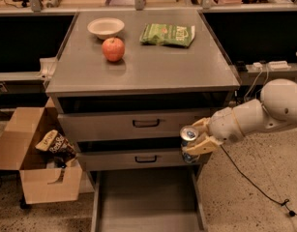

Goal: Place redbull can into bottom drawer

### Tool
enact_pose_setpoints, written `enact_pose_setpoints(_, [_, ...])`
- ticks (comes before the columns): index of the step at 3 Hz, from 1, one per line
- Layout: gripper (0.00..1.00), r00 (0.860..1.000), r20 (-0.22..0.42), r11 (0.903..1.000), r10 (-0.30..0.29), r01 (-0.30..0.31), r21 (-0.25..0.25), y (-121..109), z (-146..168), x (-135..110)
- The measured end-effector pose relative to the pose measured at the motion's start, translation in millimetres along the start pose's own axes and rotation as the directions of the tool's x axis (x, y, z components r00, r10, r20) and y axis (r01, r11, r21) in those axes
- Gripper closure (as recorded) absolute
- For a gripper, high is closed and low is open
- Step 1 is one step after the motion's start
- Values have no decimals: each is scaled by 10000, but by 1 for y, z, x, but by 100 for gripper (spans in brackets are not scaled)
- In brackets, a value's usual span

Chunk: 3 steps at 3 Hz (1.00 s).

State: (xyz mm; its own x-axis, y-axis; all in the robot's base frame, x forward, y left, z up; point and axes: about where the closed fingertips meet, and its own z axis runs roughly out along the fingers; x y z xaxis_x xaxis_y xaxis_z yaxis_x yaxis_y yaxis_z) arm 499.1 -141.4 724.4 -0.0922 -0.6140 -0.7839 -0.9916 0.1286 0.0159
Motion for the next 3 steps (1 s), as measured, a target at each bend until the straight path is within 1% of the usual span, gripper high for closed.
enact_pose_setpoints(1, [100, 9985, -12, 9985, 546, -546, -22, 11, 32, 48])
enact_pose_setpoints(2, [100, 9911, 158, 9912, 1322, -1324, 86, 19, 69, 102])
enact_pose_setpoints(3, [100, 9911, 158, 9912, 1322, -1324, 86, 19, 69, 102])
